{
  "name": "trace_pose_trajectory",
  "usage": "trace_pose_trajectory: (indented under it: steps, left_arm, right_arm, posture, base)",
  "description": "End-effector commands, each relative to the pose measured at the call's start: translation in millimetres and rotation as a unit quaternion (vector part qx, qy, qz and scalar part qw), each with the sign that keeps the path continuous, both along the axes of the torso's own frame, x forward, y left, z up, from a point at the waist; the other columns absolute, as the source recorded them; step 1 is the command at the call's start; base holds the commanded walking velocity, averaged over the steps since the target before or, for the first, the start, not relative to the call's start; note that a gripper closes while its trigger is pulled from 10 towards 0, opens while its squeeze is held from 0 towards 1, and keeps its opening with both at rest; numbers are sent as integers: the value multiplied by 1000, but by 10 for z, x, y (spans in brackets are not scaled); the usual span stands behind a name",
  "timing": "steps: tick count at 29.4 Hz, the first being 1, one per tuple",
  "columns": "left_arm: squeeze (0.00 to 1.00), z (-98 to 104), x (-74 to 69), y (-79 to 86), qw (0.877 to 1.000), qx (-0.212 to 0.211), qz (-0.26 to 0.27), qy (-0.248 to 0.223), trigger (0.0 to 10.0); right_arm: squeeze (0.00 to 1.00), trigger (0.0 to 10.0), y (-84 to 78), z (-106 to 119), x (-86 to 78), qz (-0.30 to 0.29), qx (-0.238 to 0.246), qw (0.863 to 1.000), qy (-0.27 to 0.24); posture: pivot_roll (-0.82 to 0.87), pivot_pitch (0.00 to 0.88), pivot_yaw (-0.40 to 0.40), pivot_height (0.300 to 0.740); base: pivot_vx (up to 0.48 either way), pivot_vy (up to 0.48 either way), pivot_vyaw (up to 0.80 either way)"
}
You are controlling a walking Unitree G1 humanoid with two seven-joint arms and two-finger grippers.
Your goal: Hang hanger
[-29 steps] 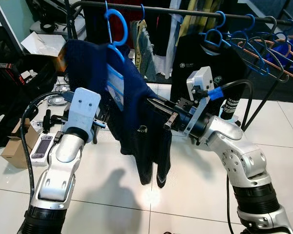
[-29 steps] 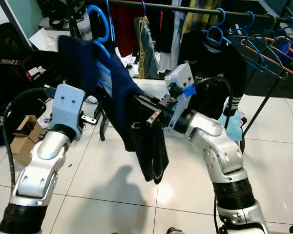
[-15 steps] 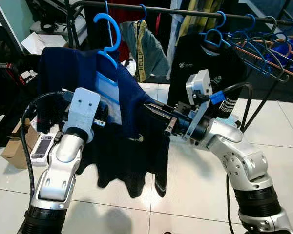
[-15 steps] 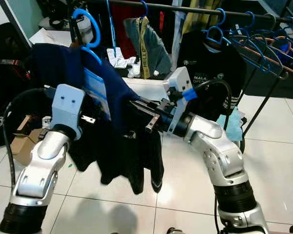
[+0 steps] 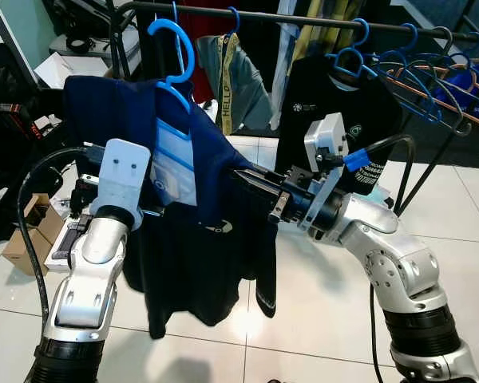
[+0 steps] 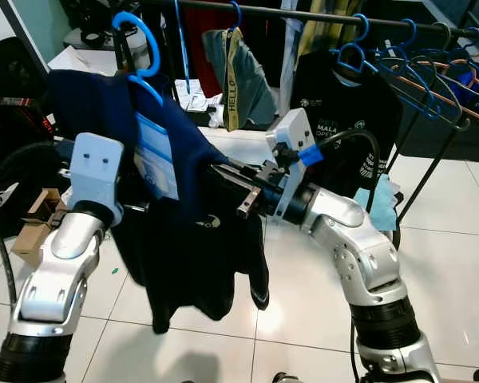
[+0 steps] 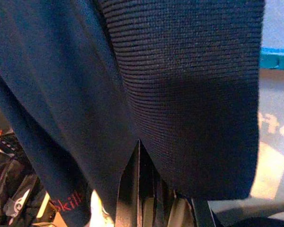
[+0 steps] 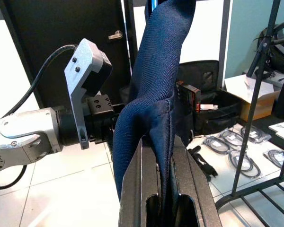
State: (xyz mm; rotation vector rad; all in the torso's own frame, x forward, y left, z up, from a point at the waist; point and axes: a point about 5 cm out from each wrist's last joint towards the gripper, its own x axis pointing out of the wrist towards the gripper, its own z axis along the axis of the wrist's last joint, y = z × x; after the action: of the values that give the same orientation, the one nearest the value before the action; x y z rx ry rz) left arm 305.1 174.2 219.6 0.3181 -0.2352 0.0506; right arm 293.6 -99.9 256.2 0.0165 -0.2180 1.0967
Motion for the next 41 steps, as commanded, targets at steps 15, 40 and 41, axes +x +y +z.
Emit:
trace_pose_trajectory:
  steps: [15, 40, 41]
  left_arm:
    - [0, 124, 27, 185, 999, 14, 42, -21, 0]
    - [0, 168, 61, 377, 996, 33, 75, -24, 0]
    - [0, 168, 61, 377, 996, 33, 75, -24, 0]
  right_arm:
    - [0, 0, -269, -215, -60, -3, -125, 992, 12]
    - [0, 0, -766, -120, -247, -10, -158, 987, 15]
    - [0, 0, -766, -120, -247, -10, -158, 987, 15]
  posture:
    - [-65, 138, 16, 740]
    - [-72, 155, 34, 740]
    - [-72, 155, 34, 740]
  base:
    - [0, 0, 0]
    - [0, 0, 0]
    - [0, 0, 0]
